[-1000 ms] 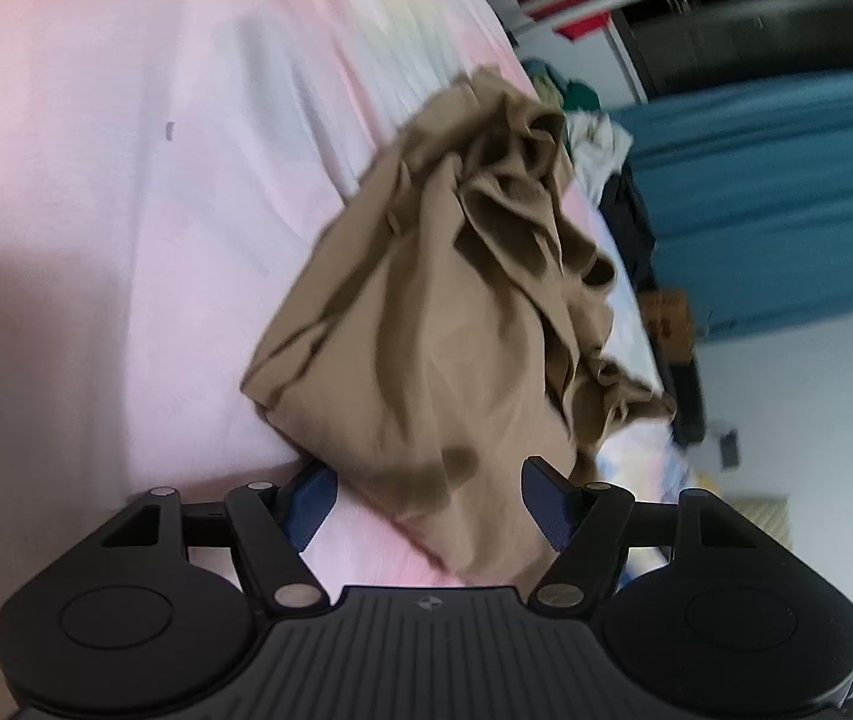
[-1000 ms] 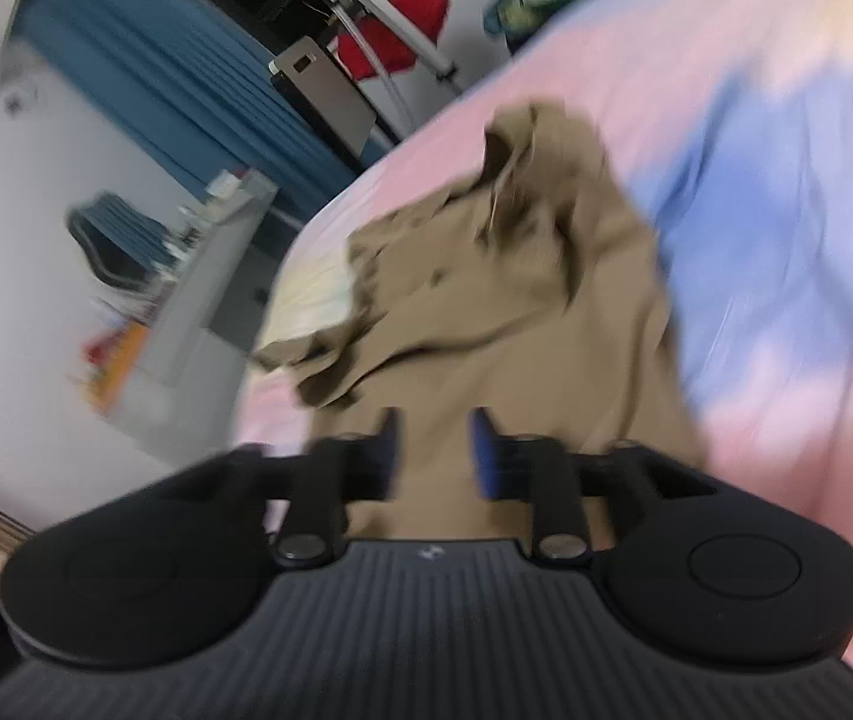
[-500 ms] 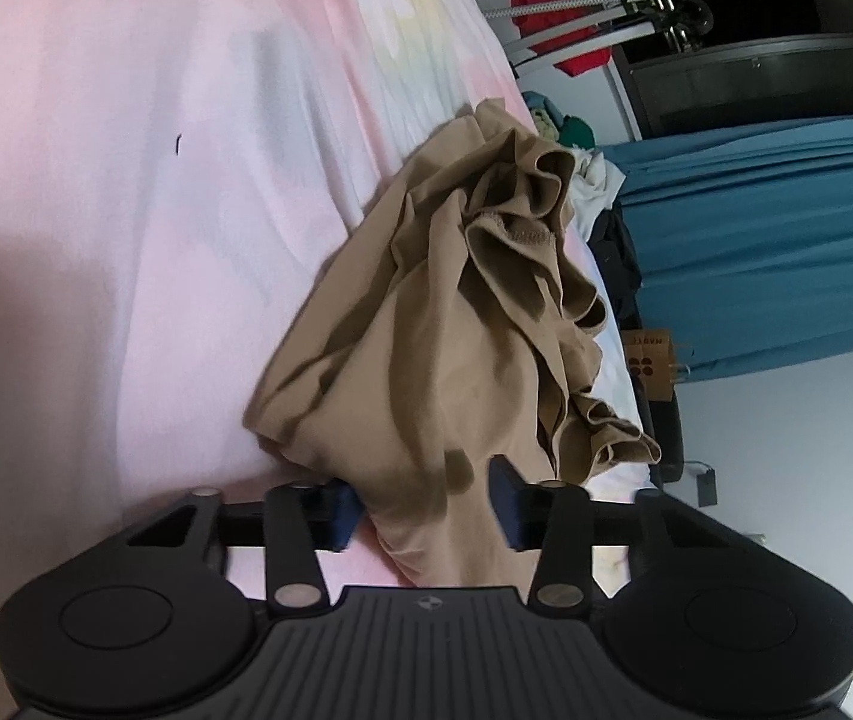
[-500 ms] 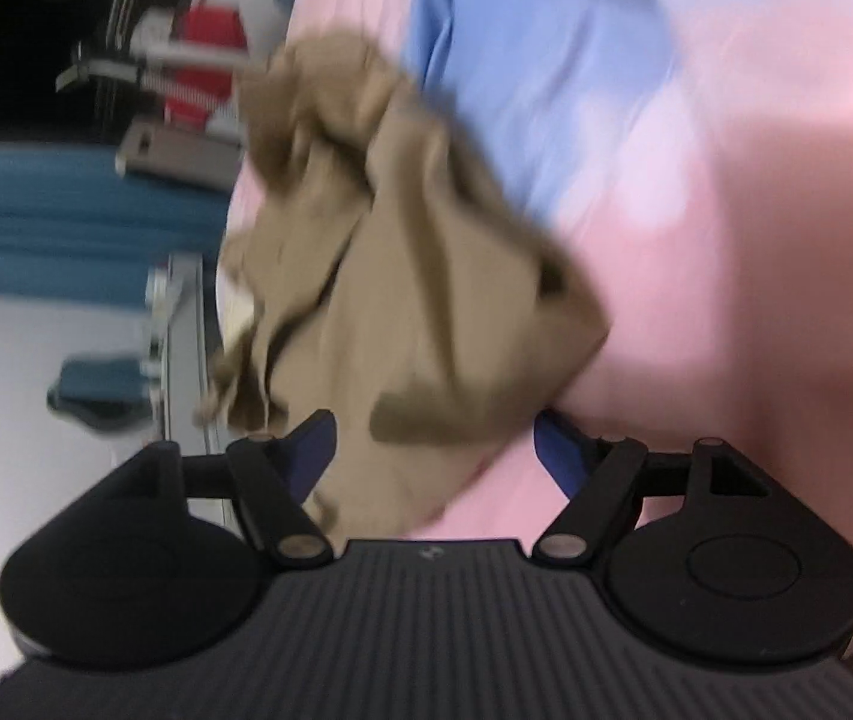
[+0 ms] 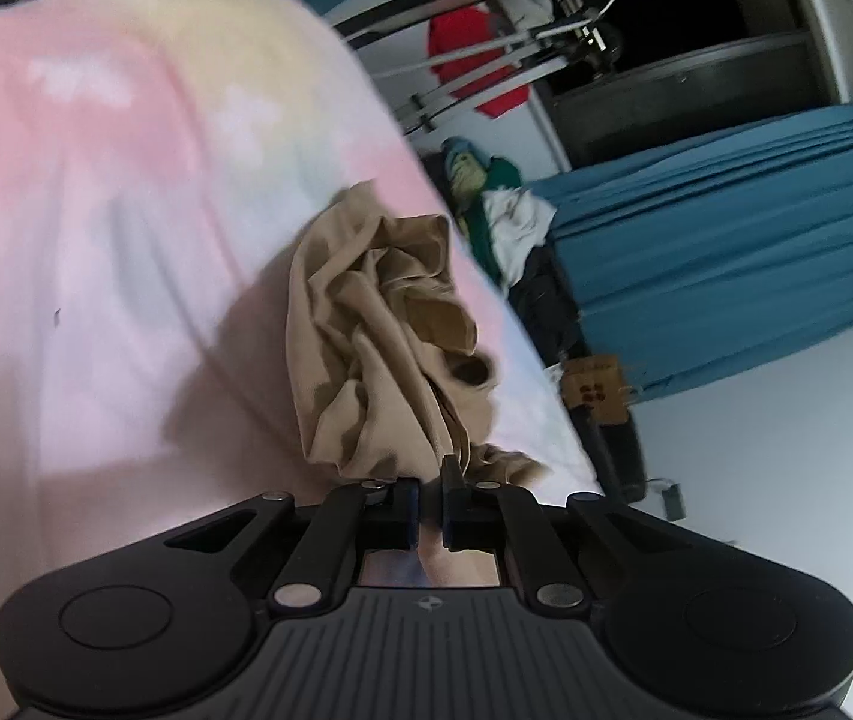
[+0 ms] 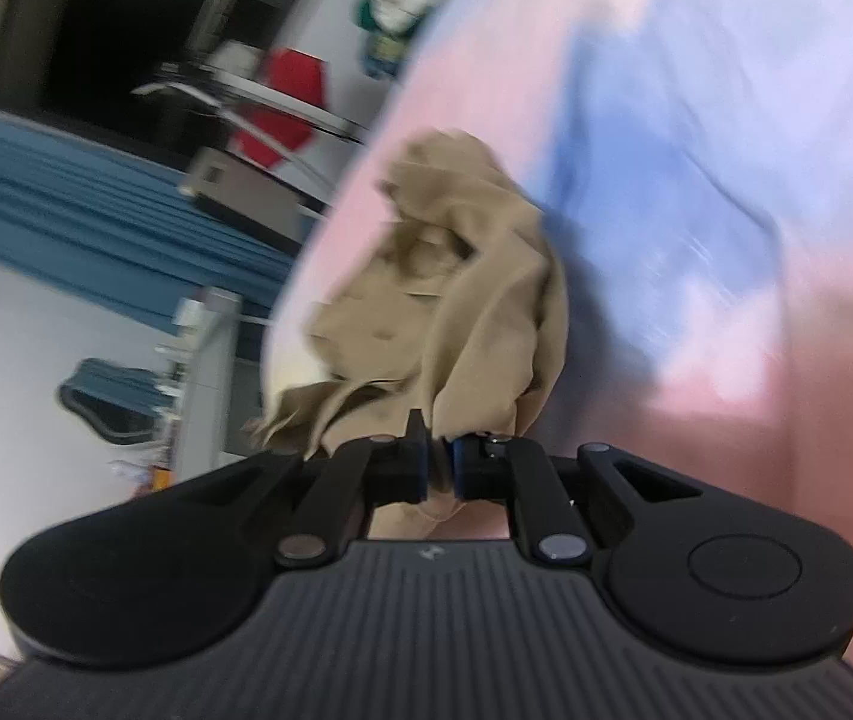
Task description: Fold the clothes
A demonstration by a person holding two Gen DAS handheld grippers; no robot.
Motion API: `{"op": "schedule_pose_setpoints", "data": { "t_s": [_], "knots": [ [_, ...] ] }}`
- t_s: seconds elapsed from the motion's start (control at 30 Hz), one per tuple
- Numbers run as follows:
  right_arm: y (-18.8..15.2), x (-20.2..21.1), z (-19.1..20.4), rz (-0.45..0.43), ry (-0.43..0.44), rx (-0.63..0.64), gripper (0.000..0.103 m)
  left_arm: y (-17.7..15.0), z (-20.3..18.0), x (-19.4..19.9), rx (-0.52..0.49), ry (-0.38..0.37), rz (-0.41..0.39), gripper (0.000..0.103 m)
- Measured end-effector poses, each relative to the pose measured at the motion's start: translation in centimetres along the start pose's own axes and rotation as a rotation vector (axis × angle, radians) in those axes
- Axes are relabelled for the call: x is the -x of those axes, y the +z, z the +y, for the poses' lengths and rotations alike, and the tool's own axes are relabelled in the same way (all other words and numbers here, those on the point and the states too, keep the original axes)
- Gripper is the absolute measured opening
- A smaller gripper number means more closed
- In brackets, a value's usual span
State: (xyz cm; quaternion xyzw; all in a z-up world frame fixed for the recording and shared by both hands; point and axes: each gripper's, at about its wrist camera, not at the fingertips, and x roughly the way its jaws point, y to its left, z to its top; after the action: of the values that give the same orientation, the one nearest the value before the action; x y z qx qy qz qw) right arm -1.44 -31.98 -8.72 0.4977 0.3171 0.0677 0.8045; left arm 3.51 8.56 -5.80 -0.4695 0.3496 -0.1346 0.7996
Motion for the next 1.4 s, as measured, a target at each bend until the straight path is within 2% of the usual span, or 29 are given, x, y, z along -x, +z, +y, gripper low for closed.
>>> {"op": "schedule_pose_setpoints", "data": {
  "t_s": [0.1, 0.2, 0.37, 0.47, 0.53, 0.67, 0.8, 1.03, 1.17, 1.3, 1.4],
  "knots": [
    [0.7, 2.4, 2.1, -0.037, 0.038, 0.032, 0.010, -0.4, -2.4, 2.5, -0.026, -0.035, -0.018, 0.006],
    [0.1, 5.0, 2.7, -0.050, 0.065, 0.049, 0.010, -1.8, -3.2, 5.3, -0.037, -0.055, -0.008, 0.006],
    [-4.2, 10.3, 0.6, -0.034, 0.098, 0.049, 0.010, -6.3, -0.9, 12.3, 0.012, -0.071, 0.019, 0.006],
    [-6.6, 12.4, -0.4, -0.029, 0.112, 0.043, 0.010, -8.7, 0.1, 15.2, 0.025, -0.079, 0.024, 0.006],
    [-7.6, 13.3, -0.8, -0.030, 0.119, 0.040, 0.010, -8.9, 0.5, 15.5, 0.044, -0.072, 0.033, 0.006],
    [-7.0, 12.4, -0.2, -0.052, 0.122, 0.056, 0.010, -8.0, 0.4, 15.3, 0.067, -0.072, 0.029, 0.006],
    [-4.7, 9.5, 1.2, -0.066, 0.113, 0.031, 0.010, -4.9, -1.2, 12.4, 0.069, -0.049, 0.006, 0.007],
    [0.6, 1.1, 2.1, -0.058, 0.038, -0.049, 0.011, 1.8, -1.8, 3.3, 0.110, 0.026, 0.008, 0.008],
    [3.1, -4.7, 0.7, -0.044, -0.009, -0.088, 0.012, 5.2, -0.1, -3.3, 0.085, 0.067, 0.025, 0.009],
    [4.0, -9.5, -2.5, -0.055, -0.023, -0.078, 0.012, 6.2, 2.9, -8.3, 0.021, 0.098, 0.050, 0.009],
    [4.2, -11.6, -4.3, -0.034, -0.046, -0.083, 0.012, 6.3, 4.3, -10.2, 0.007, 0.128, 0.079, 0.009]
  ]
}}
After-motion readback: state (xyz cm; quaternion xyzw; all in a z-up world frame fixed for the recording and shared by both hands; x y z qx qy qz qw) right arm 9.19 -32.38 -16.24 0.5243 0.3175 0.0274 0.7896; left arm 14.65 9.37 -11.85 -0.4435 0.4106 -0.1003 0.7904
